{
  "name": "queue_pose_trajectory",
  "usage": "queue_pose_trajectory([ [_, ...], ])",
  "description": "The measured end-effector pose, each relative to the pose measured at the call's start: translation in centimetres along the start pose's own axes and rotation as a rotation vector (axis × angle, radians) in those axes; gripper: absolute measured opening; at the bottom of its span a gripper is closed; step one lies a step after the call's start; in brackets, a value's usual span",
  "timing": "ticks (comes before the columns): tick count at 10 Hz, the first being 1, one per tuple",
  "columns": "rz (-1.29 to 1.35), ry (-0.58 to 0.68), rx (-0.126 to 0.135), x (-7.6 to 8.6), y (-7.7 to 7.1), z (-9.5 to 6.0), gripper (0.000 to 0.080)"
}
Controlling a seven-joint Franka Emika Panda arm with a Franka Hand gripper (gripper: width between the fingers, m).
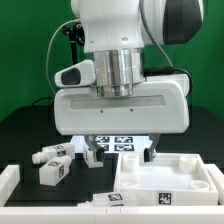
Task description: Assemble one leg
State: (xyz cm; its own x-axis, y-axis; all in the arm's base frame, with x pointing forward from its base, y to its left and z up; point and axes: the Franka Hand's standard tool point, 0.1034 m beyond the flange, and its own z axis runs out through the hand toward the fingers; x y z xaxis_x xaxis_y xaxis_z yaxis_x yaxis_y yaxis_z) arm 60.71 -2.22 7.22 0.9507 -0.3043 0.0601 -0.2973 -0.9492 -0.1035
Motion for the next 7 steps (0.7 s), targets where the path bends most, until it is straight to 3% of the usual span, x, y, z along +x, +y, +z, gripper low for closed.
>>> queue_pose_trajectory([
  [5,0.148,0.000,0.006,-0.02,0.04,0.11,0.0648],
  [7,0.416,0.000,0.032,0.54,0.51,0.07,0.0648],
])
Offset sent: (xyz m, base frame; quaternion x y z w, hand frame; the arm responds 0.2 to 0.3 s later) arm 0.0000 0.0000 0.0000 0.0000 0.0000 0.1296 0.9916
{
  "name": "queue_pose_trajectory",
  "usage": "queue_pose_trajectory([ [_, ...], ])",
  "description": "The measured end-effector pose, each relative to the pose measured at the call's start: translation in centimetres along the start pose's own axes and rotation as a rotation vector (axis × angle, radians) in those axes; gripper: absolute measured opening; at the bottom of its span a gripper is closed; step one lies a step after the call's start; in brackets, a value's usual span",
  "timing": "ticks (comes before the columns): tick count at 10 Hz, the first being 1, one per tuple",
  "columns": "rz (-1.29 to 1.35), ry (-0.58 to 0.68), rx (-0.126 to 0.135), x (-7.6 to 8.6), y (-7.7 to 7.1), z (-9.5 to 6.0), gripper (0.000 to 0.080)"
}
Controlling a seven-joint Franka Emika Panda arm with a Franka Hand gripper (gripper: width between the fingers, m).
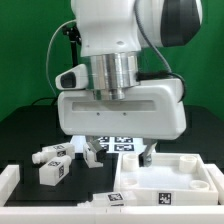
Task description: Assemble one leg
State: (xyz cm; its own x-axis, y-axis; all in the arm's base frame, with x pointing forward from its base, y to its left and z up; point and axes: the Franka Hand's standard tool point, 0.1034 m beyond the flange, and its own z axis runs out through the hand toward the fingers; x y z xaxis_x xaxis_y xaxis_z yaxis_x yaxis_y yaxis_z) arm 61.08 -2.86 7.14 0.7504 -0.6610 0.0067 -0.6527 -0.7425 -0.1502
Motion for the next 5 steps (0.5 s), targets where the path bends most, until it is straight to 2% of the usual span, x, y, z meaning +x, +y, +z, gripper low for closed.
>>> queue_pose_trajectory([
  [2,0.204,0.010,0.003,0.0,0.3,1.3,0.0648],
  [4,0.328,0.036,0.034,0.1,0.2,1.8,0.0648],
  [5,0.381,0.031,0.035,0.0,0.1,1.8,0.0648],
])
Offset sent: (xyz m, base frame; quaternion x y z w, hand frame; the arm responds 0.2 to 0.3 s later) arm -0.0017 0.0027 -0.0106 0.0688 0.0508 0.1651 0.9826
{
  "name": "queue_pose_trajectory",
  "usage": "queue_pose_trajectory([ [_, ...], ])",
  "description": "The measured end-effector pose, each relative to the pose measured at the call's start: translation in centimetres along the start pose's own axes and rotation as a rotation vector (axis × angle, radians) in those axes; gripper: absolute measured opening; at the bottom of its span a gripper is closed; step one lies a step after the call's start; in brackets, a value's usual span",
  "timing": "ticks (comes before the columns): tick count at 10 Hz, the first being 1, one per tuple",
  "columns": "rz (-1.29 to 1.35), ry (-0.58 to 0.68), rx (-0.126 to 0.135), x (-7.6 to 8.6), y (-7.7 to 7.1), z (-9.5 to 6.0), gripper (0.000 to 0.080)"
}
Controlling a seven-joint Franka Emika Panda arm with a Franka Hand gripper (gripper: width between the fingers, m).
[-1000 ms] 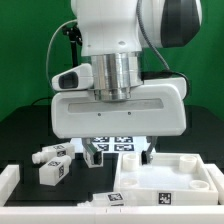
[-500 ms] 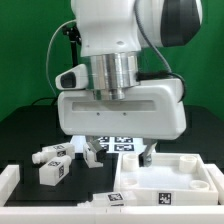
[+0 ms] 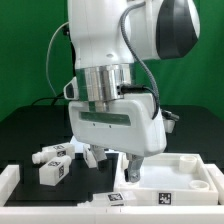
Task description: Assemble one leg
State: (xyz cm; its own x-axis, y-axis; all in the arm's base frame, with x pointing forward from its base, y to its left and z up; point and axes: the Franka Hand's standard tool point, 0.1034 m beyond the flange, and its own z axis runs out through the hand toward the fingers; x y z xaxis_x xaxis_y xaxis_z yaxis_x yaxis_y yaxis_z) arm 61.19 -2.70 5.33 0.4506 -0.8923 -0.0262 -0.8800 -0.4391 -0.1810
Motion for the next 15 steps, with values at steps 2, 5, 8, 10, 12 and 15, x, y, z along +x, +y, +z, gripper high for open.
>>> queue_pose_trajectory([
  [2,0.010,0.000,0.000,0.0,0.0,0.0,0.0648],
  [5,-0.023,0.004,-0.022,-0.4,-0.2,2.4,0.0648],
  [8,-0.040,0.010,-0.026,-0.4,-0.6,3.2,0.0648],
  [10,-0.044,0.011,-0.025,-0.4,-0.6,3.2,0.0648],
  [12,-0.062,0.023,-0.015,-0.1,-0.5,3.3,0.0648],
  [15,-0.094,0.045,0.002,0.8,-0.1,3.3,0.0648],
])
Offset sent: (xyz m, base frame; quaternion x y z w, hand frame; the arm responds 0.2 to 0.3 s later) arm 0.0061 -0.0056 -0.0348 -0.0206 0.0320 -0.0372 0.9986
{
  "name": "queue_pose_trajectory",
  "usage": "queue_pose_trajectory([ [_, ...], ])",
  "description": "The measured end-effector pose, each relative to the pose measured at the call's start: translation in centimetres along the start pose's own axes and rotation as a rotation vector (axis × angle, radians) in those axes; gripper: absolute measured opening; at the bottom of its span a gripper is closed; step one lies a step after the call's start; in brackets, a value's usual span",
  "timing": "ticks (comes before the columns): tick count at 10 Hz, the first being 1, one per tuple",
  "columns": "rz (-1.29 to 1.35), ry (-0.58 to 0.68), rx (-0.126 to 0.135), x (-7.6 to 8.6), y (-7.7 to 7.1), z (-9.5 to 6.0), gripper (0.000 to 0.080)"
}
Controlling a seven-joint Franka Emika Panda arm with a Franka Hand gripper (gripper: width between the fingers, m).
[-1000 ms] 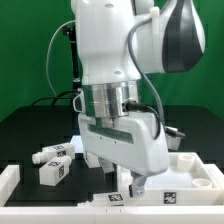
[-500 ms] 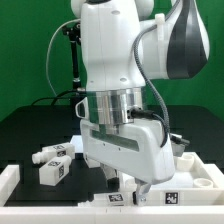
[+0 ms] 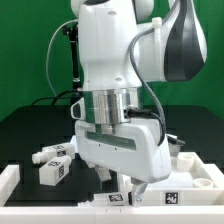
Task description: Assemble one leg
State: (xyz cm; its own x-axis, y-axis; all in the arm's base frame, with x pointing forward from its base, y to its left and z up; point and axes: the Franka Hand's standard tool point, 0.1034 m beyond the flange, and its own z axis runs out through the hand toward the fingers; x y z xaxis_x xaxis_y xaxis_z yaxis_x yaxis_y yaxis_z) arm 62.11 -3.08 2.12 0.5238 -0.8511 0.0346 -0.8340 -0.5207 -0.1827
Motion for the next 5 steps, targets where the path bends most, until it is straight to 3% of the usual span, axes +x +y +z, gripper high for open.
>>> queue_pose_trajectory([
  [5,0.000,0.002,0.022,0.57,0.57,-0.01,0.0648],
])
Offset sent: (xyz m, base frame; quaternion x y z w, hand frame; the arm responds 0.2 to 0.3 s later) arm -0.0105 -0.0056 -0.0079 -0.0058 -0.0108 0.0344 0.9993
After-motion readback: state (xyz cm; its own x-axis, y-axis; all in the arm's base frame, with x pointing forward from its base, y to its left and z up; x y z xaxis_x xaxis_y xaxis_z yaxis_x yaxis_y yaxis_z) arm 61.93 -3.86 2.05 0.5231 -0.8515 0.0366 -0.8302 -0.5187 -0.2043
